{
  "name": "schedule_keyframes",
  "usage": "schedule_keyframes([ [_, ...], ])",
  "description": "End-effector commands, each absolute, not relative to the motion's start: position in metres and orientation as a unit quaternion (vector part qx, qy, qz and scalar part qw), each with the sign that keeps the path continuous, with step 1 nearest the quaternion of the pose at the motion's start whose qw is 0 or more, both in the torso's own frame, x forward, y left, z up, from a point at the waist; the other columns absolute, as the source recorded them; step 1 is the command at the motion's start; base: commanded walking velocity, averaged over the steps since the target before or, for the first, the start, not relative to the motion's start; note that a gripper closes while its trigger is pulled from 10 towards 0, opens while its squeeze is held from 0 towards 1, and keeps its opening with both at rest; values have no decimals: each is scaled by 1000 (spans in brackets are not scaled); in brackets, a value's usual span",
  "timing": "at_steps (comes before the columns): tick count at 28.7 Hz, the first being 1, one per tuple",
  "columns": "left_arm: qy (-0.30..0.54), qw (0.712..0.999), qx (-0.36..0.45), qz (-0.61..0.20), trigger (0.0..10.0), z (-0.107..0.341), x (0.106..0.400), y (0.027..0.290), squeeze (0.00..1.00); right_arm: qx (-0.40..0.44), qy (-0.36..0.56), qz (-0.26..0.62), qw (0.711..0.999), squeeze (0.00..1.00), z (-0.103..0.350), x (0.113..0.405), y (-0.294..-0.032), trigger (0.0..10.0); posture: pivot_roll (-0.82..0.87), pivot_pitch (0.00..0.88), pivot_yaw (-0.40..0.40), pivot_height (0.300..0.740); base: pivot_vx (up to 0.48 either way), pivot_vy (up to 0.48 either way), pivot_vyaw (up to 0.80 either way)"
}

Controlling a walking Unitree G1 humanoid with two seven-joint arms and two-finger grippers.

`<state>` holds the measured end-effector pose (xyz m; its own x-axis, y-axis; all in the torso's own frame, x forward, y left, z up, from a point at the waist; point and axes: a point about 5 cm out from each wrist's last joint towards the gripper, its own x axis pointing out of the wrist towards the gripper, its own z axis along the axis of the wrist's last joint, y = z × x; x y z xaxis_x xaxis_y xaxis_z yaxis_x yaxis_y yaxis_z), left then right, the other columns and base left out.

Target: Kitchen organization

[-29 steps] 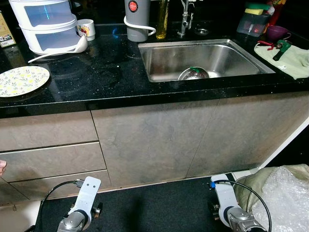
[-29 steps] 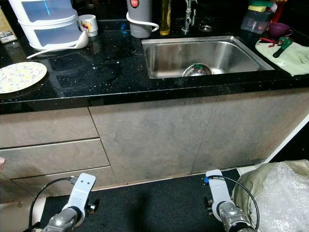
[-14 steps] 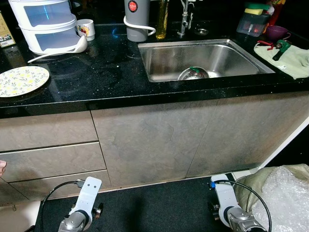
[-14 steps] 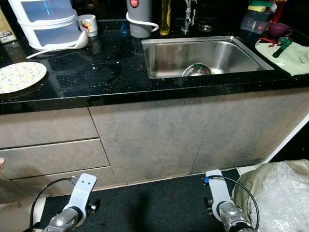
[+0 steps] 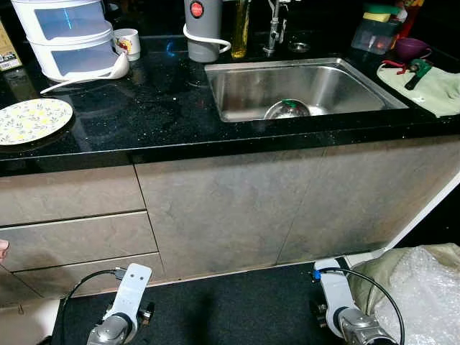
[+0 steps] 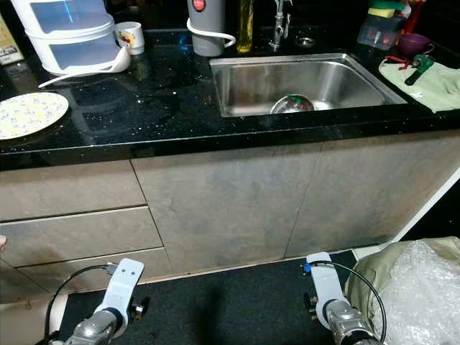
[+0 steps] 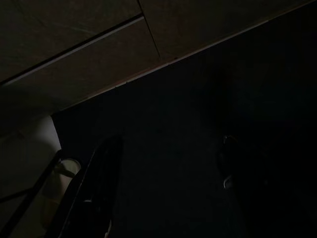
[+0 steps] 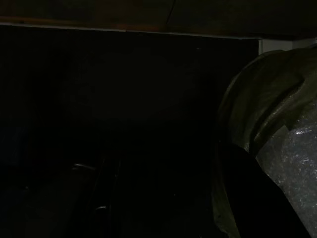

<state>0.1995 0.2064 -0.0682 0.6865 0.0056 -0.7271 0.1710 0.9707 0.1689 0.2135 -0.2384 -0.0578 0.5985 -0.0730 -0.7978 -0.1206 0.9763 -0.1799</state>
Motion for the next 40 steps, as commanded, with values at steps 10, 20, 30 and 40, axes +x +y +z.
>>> schedule_keyframes([
  [10, 394, 911, 116, -45, 10000, -68, 198, 209, 0, -95, 430, 3, 898, 0, -57, 214, -238, 10000, 33, 22, -23, 740, 0, 0, 0],
  [20, 392, 911, 121, -48, 10000, -68, 199, 208, 0, -83, 416, 1, 905, 0, -54, 220, -234, 10000, 37, 23, -24, 740, 0, 0, 0],
  [30, 390, 911, 123, -53, 10000, -68, 200, 206, 0, -78, 413, 4, 907, 0, -53, 222, -234, 10000, 37, 26, -31, 740, 0, 0, 0],
  [40, 388, 912, 121, -56, 10000, -68, 200, 204, 0, 26, 371, 22, 928, 0, -47, 230, -227, 10000, 34, 34, -29, 740, 0, 0, 0],
])
